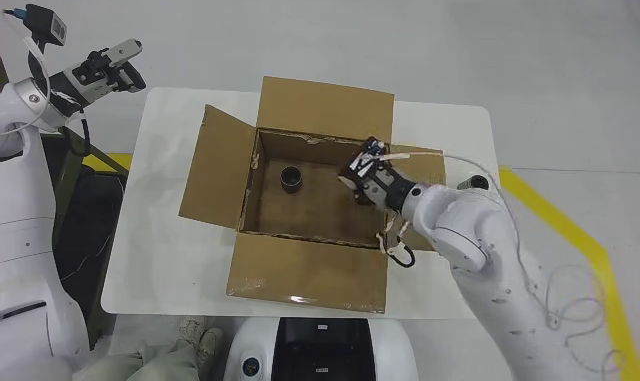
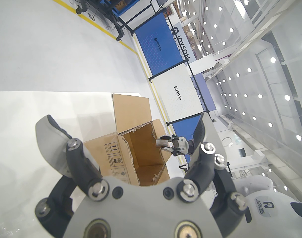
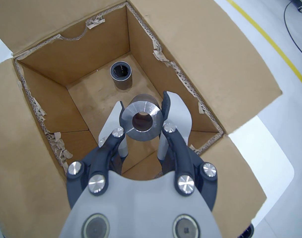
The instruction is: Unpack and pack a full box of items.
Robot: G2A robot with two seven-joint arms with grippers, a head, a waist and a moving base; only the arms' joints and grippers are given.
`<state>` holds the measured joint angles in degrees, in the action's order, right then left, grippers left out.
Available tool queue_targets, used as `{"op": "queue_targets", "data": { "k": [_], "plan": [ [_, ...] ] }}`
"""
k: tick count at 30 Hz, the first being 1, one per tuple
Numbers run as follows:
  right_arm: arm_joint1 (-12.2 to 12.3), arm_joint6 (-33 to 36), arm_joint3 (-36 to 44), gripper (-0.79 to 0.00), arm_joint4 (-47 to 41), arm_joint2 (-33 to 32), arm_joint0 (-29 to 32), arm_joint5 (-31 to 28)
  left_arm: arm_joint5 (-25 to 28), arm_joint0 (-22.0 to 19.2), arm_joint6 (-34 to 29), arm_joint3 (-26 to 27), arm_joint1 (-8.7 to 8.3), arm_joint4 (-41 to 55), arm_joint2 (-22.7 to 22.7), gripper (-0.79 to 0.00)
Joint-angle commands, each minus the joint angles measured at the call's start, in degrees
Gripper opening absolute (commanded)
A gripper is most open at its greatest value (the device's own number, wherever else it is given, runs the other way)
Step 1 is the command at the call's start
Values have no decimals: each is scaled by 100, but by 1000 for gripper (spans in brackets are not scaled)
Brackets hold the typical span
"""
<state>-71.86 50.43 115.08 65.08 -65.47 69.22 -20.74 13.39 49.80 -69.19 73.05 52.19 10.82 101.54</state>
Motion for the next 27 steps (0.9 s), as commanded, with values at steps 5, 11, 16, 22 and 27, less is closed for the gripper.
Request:
{"op": "queue_targets", "data": {
  "k": [5, 11, 16, 22, 27],
  "plan": [
    [104, -131, 447, -785, 51, -536, 569, 29, 0, 0, 0, 0, 0, 0, 0, 0],
    [183, -147, 768, -785, -14, -1042, 1008, 131, 0, 0, 0, 0, 0, 0, 0, 0],
    [244, -203, 1048, -785, -124, -1523, 1414, 192, 0, 0, 0, 0, 0, 0, 0, 0],
    [301, -166, 1239, -785, -241, -2013, 1845, 331, 0, 0, 0, 0, 0, 0, 0, 0],
    [336, -232, 1318, -785, -307, -2377, 2167, 454, 0, 0, 0, 0, 0, 0, 0, 0]
  ]
}}
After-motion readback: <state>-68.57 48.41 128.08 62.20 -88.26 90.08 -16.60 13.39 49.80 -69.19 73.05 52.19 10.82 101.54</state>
